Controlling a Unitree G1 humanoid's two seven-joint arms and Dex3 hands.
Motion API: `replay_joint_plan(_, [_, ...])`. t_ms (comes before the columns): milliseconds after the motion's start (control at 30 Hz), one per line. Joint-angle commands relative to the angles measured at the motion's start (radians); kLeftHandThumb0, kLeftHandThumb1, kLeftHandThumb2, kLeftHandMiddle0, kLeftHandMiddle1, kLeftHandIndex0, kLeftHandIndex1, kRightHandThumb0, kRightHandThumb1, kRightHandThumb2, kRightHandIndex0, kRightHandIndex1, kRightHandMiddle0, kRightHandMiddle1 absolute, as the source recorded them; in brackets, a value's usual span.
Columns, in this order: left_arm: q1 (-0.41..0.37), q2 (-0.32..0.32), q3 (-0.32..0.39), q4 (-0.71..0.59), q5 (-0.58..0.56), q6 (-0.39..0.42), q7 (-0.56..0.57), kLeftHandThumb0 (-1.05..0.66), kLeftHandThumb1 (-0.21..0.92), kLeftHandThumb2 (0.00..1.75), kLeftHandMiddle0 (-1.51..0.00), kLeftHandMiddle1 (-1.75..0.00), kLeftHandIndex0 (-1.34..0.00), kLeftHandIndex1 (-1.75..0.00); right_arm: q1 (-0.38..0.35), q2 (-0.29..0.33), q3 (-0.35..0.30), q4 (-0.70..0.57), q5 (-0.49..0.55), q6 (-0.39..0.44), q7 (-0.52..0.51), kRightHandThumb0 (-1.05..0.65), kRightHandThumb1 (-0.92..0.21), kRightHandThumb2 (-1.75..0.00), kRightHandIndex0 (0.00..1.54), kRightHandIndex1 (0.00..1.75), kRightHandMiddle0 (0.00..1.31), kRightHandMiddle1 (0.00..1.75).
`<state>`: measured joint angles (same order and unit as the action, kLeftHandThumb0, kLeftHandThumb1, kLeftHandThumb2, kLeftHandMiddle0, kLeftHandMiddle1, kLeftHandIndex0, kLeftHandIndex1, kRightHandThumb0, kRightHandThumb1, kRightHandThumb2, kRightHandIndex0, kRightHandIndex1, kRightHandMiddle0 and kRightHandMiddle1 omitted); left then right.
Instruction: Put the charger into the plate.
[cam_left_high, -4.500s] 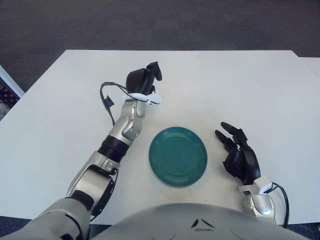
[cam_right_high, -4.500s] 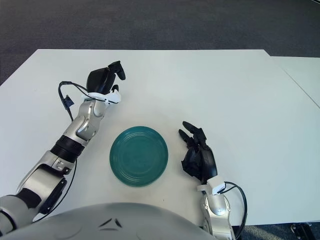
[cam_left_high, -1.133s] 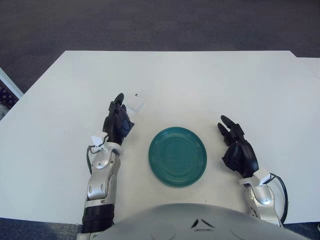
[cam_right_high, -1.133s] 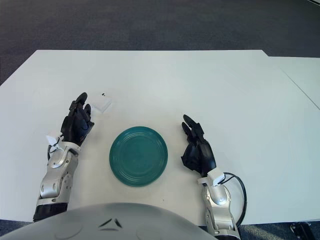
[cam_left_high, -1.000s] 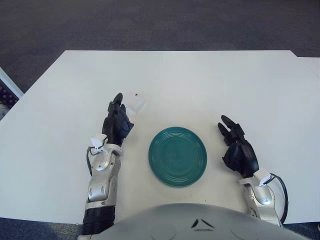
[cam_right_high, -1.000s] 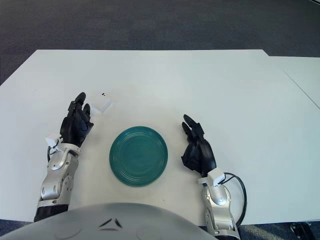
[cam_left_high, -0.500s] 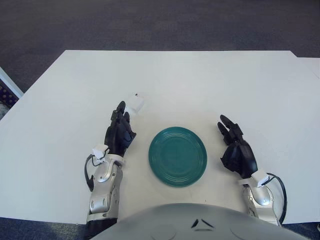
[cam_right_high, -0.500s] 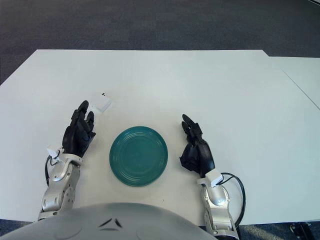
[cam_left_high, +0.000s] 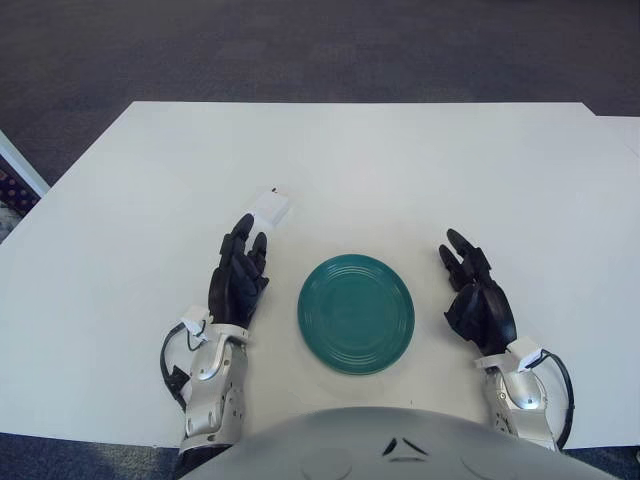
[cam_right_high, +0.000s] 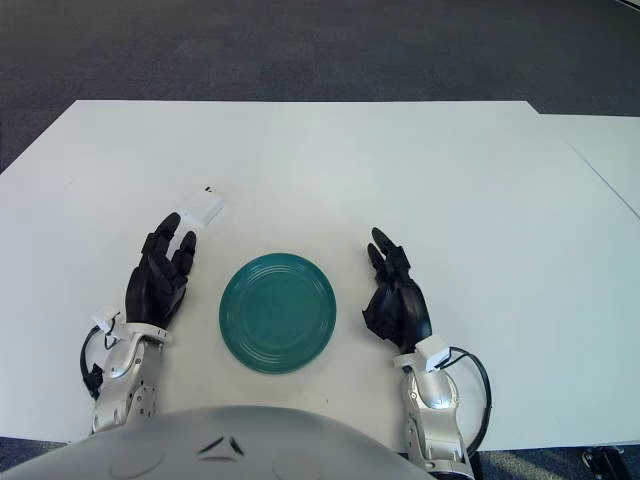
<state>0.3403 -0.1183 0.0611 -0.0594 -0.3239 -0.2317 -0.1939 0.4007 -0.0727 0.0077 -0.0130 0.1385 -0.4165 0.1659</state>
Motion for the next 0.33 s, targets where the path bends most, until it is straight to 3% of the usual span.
replay_joint_plan(0, [0.029,0.003,0.003,0.028,0.007,0.025,0.008,-1.02,0.92,0.91,-0.33,-0.01,-0.09,-0.68,-0.025,0.026,0.029,-0.017,-0.009,0.123,-0.022,-0.96,-0.92,-1.09,0.08,0.00,0.00,0.24])
replay_joint_plan(133, [0.020,-0.001,0.006,0.046,-0.021,0.032,-0.007,-1.03,0.92,0.91,-0.29,0.00,-0.06,-0.68,-0.014,0.069,0.065,-0.105,-0.061,0.101,-0.069,-0.94,-0.92,-1.07,0.07,0.00,0.00,0.22])
replay_joint_plan(300, [0.028,0.003,0.000,0.058,-0.022,0.034,-0.014,-1.04,0.92,0.91,-0.29,0.00,-0.05,-0.68,-0.014,0.065,0.049,-0.143,-0.004,0.154,-0.053,-0.91,-0.92,-1.03,0.07,0.00,0.00,0.20])
